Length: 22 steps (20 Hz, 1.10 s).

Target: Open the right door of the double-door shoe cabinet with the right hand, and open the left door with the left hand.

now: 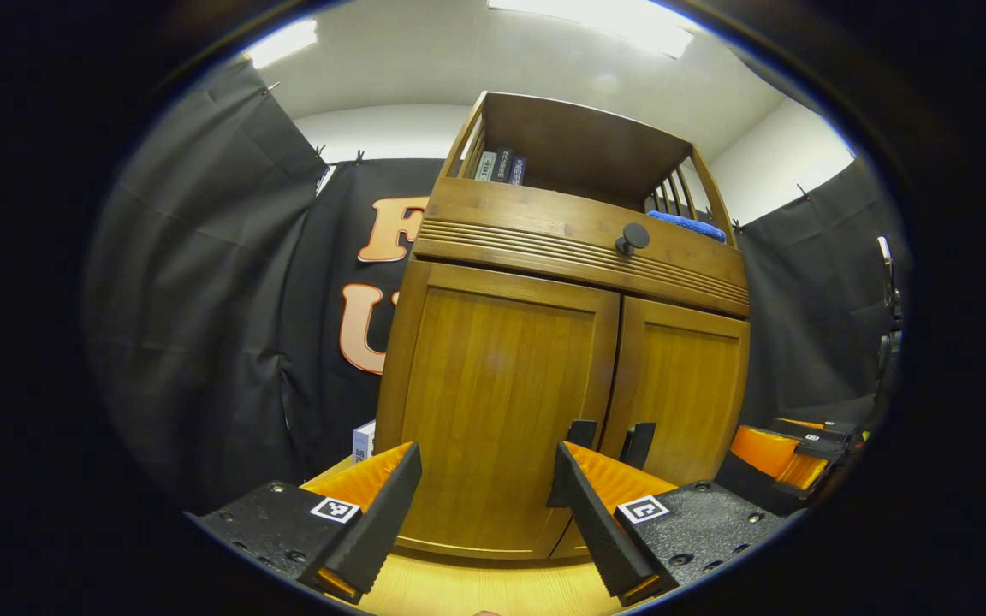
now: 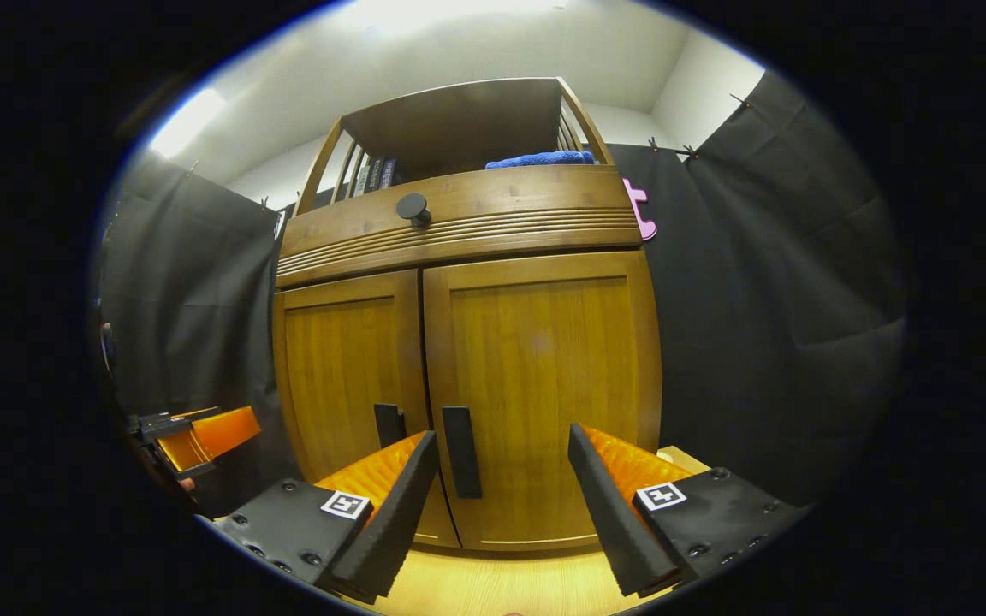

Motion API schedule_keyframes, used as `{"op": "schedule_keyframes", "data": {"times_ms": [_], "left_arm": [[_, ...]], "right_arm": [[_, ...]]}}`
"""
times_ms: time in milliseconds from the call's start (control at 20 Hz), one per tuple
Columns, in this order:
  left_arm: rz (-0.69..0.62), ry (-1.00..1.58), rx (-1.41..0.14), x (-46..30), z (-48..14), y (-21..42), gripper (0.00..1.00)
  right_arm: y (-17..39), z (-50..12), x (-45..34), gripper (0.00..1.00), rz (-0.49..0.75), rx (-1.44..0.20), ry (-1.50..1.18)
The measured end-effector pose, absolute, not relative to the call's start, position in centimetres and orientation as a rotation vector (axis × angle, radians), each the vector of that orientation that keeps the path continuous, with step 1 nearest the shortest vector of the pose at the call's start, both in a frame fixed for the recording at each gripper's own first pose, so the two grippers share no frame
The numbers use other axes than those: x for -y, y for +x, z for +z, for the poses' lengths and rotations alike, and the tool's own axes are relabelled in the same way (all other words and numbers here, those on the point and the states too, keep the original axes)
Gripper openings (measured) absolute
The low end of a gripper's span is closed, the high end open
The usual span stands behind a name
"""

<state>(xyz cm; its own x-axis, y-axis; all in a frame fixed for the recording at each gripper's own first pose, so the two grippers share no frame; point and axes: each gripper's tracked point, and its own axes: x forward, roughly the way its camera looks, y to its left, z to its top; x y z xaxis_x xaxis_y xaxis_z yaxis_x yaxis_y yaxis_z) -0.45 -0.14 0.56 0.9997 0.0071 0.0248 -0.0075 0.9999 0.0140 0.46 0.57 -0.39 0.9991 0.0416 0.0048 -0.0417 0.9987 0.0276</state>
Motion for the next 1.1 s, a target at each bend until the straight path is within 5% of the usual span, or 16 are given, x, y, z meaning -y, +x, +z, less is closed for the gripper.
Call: {"op": "schedule_keyframes", "data": {"times_ms": [650, 1100], "left_arm": [[0.017, 0.050, 0.035, 1.6, 1.2, -2.8, 0.91], [0.040, 0.053, 0.005, 0.7, 0.5, -3.8, 0.91]], "right_arm": [[10.2, -5.0, -5.3, 0.98, 0.121, -0.062, -0.049], [15.4, -6.8, -4.3, 0.94, 0.006, -0.044, -0.130]]}}
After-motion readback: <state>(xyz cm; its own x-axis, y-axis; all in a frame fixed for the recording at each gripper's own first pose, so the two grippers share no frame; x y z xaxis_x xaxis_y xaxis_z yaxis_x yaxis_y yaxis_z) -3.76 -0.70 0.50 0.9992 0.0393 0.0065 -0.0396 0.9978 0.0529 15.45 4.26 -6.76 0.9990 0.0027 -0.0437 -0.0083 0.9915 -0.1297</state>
